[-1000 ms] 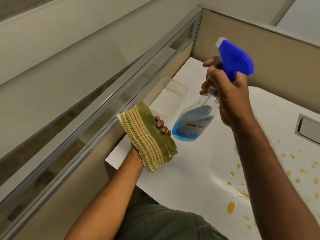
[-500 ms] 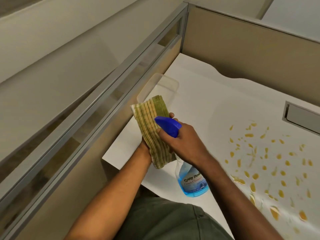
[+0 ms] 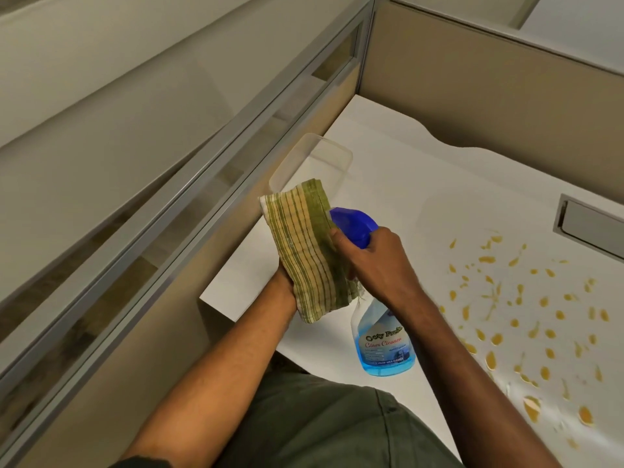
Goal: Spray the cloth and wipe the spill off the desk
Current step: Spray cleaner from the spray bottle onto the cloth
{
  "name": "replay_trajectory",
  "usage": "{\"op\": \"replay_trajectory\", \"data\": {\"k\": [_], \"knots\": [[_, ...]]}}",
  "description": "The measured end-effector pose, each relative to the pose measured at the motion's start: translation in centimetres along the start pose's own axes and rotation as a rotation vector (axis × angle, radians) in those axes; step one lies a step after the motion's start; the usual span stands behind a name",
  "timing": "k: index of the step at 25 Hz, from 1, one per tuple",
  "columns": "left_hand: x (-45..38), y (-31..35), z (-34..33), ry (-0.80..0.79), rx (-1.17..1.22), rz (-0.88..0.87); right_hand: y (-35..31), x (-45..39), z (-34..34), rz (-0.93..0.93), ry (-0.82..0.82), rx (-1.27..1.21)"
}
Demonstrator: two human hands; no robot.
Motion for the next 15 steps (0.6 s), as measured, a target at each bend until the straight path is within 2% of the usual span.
{"op": "replay_trajectory", "data": {"k": [3,5,7,11,13,15], "knots": [[-1.1,-0.2,1.1,0.044,0.048,-0.030,0.3,0.1,0.0,-0.003,0.024,-0.006],[-1.9,-0.6,-0.1,-0.033,0.083,0.044,0.1,0.2,0.1,0.029,0.031,-0.046],[-2.2,0.0,-1.3,-0.114,0.118,0.031,-0.2,0.4,-0.2,0.080,0.012,-0.065],[-2.4,2.5,-4.9,-0.499,0.269,-0.149,-0.2,1.4,-1.2,0.170,-0.027,0.005],[-1.3,4.0,-5.9,-0.573,0.285,-0.226,0.1,2.0,-1.8,0.198,-0.054,0.032],[0.1,4.9,-7.1,-0.672,0.339,-0.224,0.4,2.4,-1.7,0.222,-0.051,0.025]]}}
Point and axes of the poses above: each hand's wrist, its own x-axis away from the middle knuckle, its own z-axis out of the back of the hand, y = z × x, the point moved 9 cm from there along -x, towards the middle knuckle, and after that the axes turned 5 degrees about y, right-handed, at the moved point
